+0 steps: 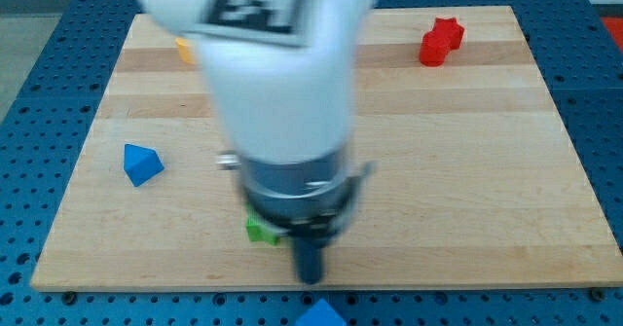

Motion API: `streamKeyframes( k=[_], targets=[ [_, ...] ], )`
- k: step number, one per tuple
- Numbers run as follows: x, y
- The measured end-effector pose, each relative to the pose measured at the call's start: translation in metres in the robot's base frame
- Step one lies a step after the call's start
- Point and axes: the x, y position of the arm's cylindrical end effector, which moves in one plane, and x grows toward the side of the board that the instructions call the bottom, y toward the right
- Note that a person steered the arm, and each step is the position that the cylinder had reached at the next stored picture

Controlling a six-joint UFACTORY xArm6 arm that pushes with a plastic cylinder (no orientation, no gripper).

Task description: Slide the triangle towards the green star

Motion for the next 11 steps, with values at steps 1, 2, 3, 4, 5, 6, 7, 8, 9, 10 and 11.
streamKeyframes(
  k=[1, 2, 3, 4, 5, 6, 7, 8, 9, 10, 11],
  targets=[
    [-0.026, 0.073],
    [-0.067, 0.044],
    [-0.129, -0.036],
    [-0.173, -0.156],
    [-0.19, -0.252],
    [-0.164, -0.246],
    [-0.139, -0.162],
    [-0.16, -0.189],
    [-0.198, -0.218],
    [-0.145, -0.279],
    [-0.124, -0.211]
  ],
)
